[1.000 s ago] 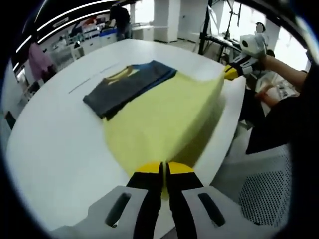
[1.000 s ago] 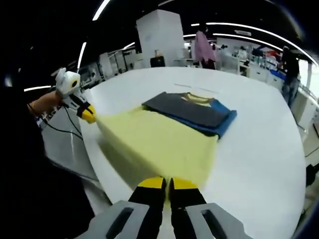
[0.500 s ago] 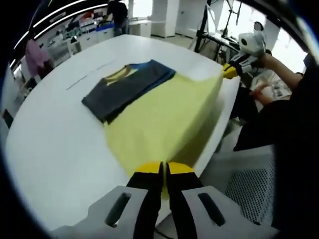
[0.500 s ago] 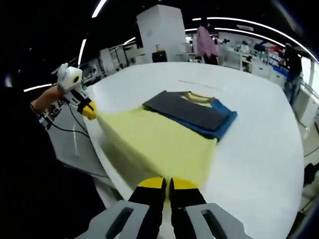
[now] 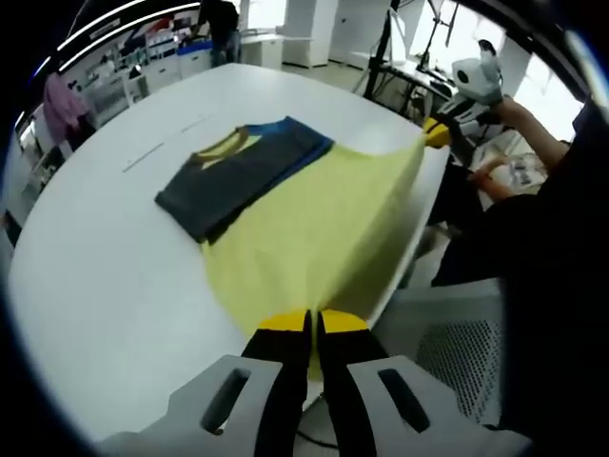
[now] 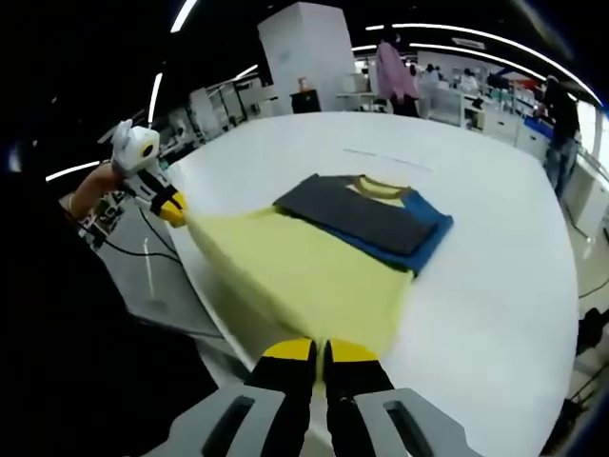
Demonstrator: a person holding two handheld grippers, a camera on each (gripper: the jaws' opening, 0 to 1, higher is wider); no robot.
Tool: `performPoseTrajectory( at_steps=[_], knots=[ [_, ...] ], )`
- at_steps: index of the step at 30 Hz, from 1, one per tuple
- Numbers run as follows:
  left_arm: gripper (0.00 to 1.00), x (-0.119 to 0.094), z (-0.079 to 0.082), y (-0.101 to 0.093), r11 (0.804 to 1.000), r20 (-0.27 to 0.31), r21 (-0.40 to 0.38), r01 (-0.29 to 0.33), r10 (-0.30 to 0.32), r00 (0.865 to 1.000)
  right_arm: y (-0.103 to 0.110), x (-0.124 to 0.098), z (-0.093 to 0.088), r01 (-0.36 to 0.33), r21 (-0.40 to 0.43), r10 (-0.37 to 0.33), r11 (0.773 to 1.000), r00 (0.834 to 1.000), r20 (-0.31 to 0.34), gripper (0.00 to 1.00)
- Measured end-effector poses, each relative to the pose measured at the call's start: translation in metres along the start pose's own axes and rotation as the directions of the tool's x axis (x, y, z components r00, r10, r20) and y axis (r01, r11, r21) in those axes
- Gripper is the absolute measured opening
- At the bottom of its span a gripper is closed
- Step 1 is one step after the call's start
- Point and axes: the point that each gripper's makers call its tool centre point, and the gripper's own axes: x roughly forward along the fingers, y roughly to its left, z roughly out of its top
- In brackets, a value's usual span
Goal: Fold the garment on the visible template until the final outline fits inside the template.
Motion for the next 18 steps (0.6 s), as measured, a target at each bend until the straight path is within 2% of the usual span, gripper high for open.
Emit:
performPoseTrajectory(
  at_steps=[3, 8, 13, 18],
  knots=[
    [0.00, -0.002, 0.000, -0.002, 1.000, -0.005, -0.012, 0.006, -0.006, 1.000, 0.001, -0.002, -0.001, -0.005, -0.022, 0.005, 1.000, 1.000, -0.025, 0.00],
    [0.00, -0.006, 0.000, -0.002, 1.000, -0.018, -0.007, -0.003, 0.003, 1.000, 0.005, -0.006, 0.004, -0.014, -0.020, 0.014, 1.000, 1.000, -0.026, 0.00],
    [0.00, -0.011, 0.004, -0.001, 0.999, -0.001, -0.035, -0.001, 0.001, 1.000, -0.002, -0.009, 0.012, 0.007, -0.007, -0.007, 1.000, 1.000, 0.000, 0.00],
    [0.00, -0.010, 0.012, 0.006, 1.000, 0.015, 0.002, -0.024, 0.024, 1.000, -0.010, -0.007, 0.021, 0.030, -0.028, -0.030, 0.999, 0.999, 0.016, 0.00]
  ],
)
